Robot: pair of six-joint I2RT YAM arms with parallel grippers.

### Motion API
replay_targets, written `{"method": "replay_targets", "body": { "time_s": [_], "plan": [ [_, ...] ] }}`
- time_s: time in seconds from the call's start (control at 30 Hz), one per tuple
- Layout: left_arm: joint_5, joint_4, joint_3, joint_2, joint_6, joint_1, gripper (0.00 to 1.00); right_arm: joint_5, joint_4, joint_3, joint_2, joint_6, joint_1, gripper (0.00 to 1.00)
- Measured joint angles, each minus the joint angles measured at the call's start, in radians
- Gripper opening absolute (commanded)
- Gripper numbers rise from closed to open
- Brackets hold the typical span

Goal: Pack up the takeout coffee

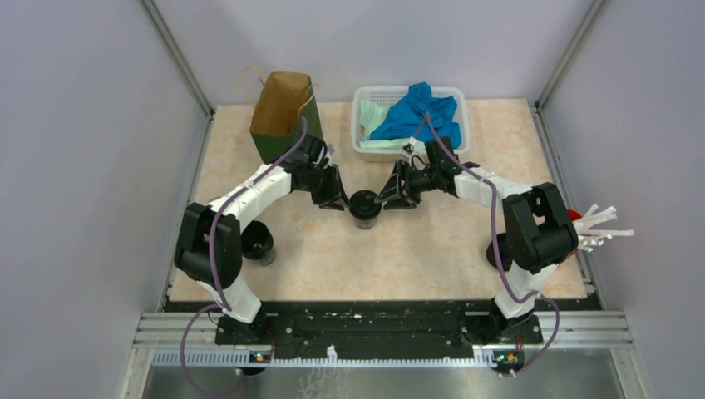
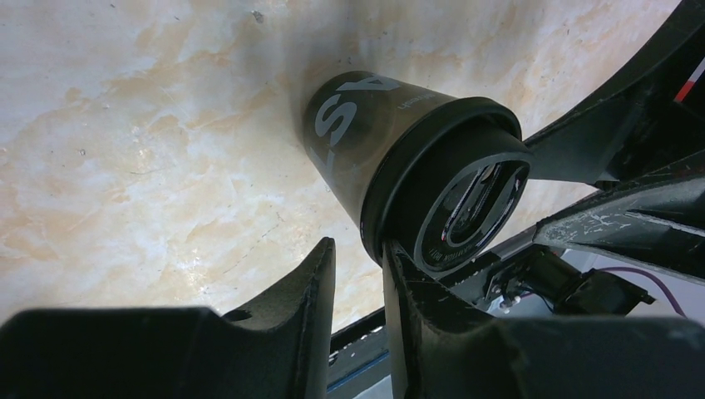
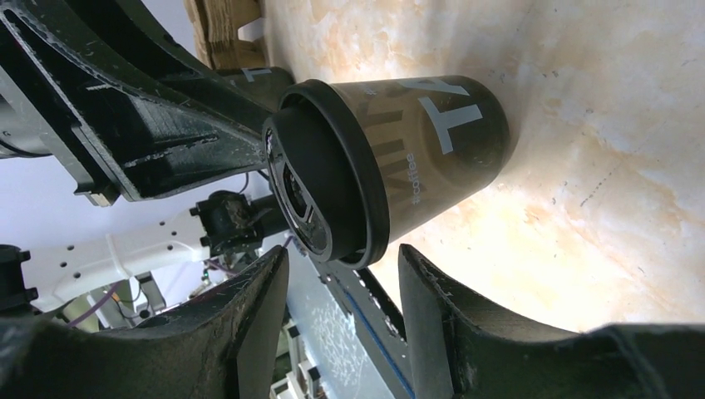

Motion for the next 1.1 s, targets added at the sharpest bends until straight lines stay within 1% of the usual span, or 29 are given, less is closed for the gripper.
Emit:
{"method": "replay_targets", "body": {
  "time_s": [0.23,0.4,0.5,0.57,0.63,0.77,1.0,1.1],
  "plan": [
    [-0.013,-0.005,0.006,0.019,0.018,0.0,0.32,0.0,0.038,0.0,0.028,0.024,0.0,0.44],
    [-0.018,-0.003,0.003,0.024,0.023,0.0,0.32,-0.022,0.132,-0.051,0.043,0.083,0.0,0.4],
    [-0.016,0.003,-0.002,0.024,0.024,0.0,0.32,-0.038,0.209,-0.087,0.045,0.117,-0.004,0.4],
    [-0.013,0.01,-0.006,0.024,0.025,0.0,0.32,-0.052,0.26,-0.113,0.047,0.14,-0.015,0.42],
    [-0.007,0.02,-0.013,0.024,0.026,0.0,0.32,-0.066,0.304,-0.14,0.054,0.157,-0.023,0.47],
    [-0.003,0.03,-0.016,0.023,0.033,0.0,0.33,-0.075,0.309,-0.144,0.057,0.156,-0.028,0.56],
    [-0.019,0.004,0.008,0.029,0.049,0.0,0.35,-0.069,0.252,-0.133,0.033,0.153,-0.029,0.6],
    [-0.027,-0.012,0.027,0.041,0.054,0.0,0.36,-0.068,0.244,-0.128,0.024,0.158,-0.035,0.6]
  ]
}}
